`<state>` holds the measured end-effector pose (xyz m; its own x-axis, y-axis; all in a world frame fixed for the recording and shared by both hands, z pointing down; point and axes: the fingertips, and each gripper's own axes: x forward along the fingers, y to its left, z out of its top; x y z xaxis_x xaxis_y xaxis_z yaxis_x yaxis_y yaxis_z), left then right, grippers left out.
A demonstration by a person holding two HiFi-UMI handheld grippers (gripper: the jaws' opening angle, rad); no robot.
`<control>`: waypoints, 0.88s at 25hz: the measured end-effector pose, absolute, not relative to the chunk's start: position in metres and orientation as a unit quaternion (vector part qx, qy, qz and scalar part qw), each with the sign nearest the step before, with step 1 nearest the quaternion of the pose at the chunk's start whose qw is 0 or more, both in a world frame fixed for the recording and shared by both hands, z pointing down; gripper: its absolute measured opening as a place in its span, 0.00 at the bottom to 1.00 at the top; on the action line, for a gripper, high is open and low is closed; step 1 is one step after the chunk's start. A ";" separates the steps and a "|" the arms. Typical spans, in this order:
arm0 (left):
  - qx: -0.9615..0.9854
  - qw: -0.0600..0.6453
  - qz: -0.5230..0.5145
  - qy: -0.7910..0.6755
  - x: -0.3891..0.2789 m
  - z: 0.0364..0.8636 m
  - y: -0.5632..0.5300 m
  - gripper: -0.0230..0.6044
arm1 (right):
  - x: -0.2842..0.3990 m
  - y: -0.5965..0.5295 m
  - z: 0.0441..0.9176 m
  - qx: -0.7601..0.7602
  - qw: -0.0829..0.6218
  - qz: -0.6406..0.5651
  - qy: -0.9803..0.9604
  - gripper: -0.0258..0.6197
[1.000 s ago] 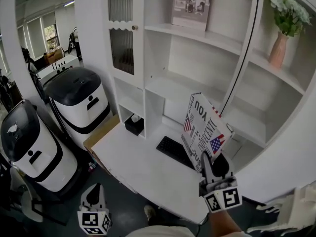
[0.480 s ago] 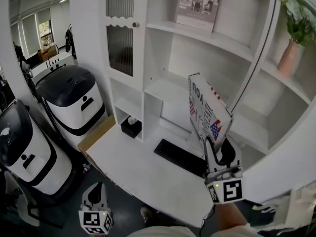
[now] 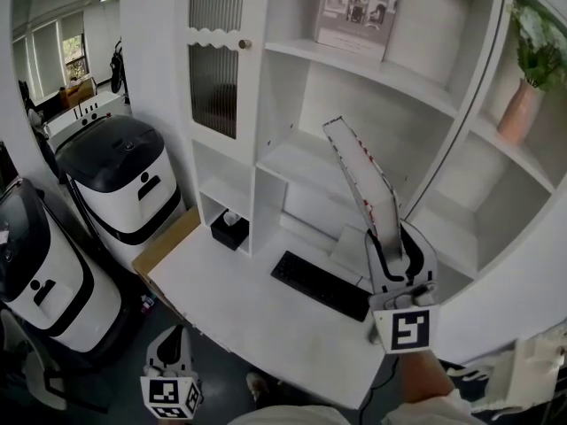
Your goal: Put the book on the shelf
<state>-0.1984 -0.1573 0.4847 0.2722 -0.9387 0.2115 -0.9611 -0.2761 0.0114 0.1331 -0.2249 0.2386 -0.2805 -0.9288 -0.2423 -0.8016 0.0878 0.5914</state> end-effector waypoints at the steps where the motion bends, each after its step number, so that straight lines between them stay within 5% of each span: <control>1: 0.794 0.070 0.081 -0.599 -0.201 0.486 -0.157 0.06 | 0.132 -0.228 0.238 0.590 0.107 -0.331 -0.728 0.31; 22: 0.778 0.087 0.068 -0.618 -0.220 0.498 -0.173 0.06 | 0.100 -0.306 0.230 0.561 0.311 -0.449 -0.623 0.31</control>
